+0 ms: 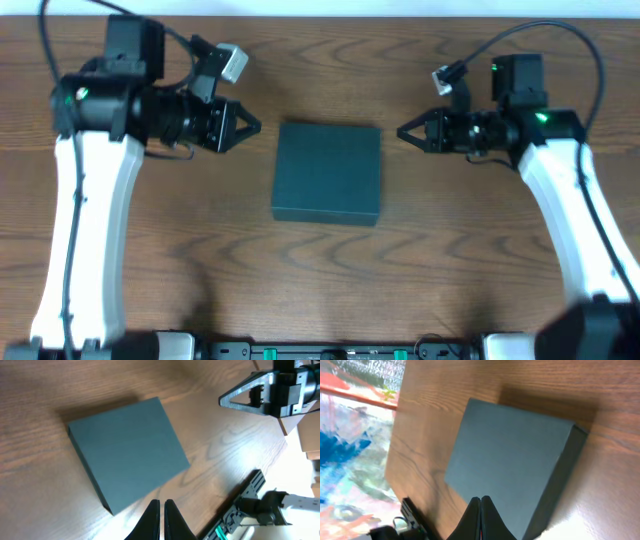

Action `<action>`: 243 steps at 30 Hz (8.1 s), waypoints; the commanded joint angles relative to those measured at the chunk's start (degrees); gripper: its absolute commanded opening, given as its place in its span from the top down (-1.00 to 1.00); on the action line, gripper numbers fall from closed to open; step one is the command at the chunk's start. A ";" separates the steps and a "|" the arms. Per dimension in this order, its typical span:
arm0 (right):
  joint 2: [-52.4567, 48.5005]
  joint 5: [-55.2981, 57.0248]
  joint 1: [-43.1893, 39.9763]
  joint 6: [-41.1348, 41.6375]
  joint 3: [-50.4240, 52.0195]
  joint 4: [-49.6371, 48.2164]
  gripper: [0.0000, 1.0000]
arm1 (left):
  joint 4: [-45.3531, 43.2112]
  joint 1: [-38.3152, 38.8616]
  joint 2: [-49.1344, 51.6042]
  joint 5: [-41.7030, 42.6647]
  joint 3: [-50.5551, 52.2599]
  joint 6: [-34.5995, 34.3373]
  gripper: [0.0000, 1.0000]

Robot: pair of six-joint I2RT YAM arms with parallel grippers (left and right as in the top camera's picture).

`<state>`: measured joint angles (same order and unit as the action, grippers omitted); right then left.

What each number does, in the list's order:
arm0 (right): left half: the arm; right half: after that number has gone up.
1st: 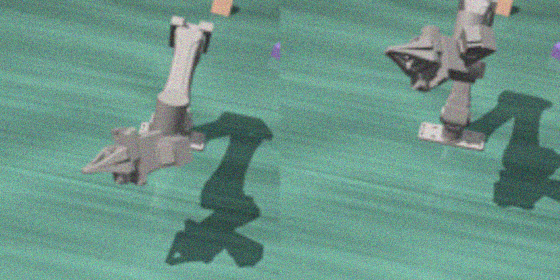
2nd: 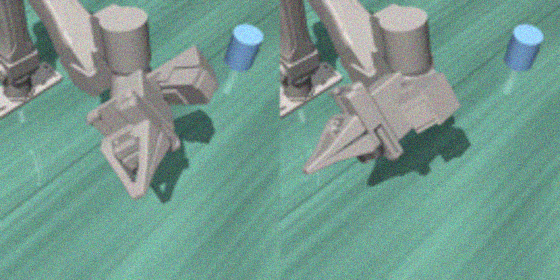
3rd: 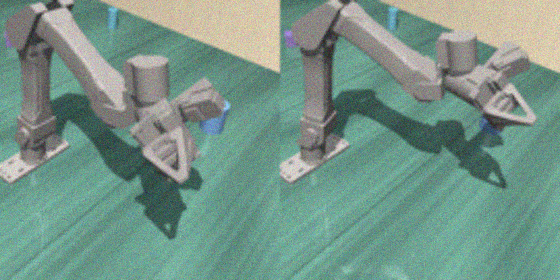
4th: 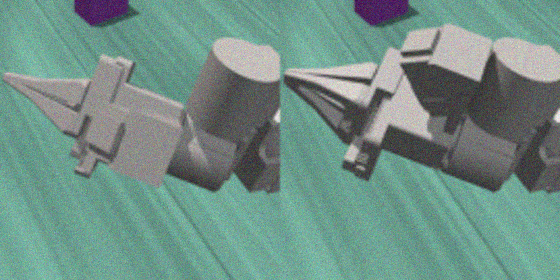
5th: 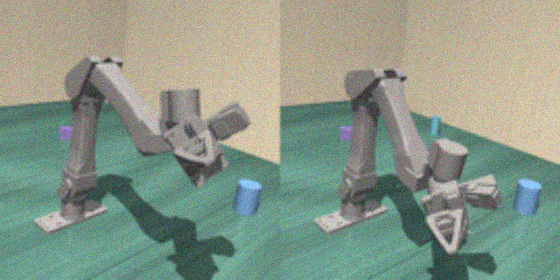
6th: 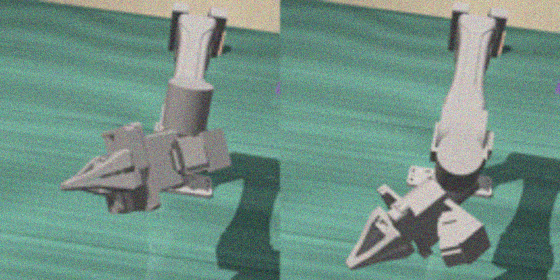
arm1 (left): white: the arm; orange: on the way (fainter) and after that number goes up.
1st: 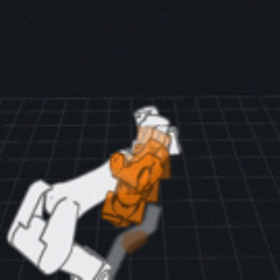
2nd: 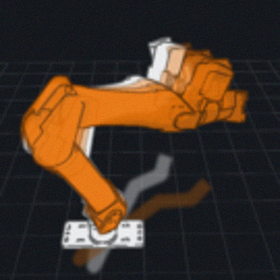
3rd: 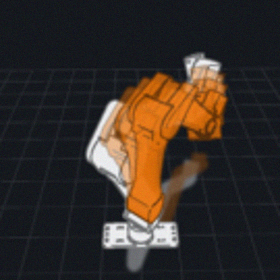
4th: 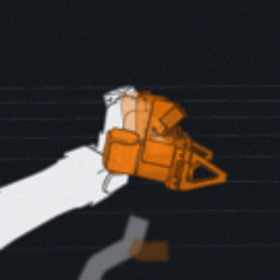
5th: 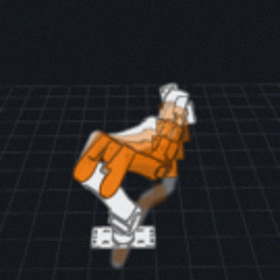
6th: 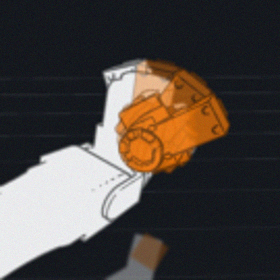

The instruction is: Pack container

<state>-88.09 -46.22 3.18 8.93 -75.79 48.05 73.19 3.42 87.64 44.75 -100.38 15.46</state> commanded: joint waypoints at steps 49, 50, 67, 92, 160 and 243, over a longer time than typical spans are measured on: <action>37.83 9.64 0.22 -5.38 0.04 26.75 -0.99 | 14.75 -0.07 -29.22 -1.55 -1.03 2.56 -0.90; 37.83 9.64 0.22 -5.38 0.04 26.75 -0.99 | 14.86 -0.07 -29.33 -4.31 -1.03 2.56 -0.90; 37.83 9.64 0.22 -5.38 0.04 26.75 -0.99 | -0.28 -0.09 -47.12 -22.80 16.52 2.54 -0.90; 37.83 9.64 0.22 -5.38 0.04 26.75 -0.98 | -37.35 -0.09 -81.79 -31.89 75.45 -8.61 -0.91; 43.47 27.19 0.22 -8.81 7.15 18.62 -0.99 | -43.23 -0.50 -87.43 -36.83 92.13 -18.88 -0.90; 87.80 30.36 0.26 -11.15 66.14 -6.71 -0.99 | -43.23 -0.50 -87.43 -36.83 92.13 -18.88 -0.90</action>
<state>-0.84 -15.64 3.18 -1.98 -9.93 41.41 30.09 3.14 0.58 8.54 -9.06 -3.01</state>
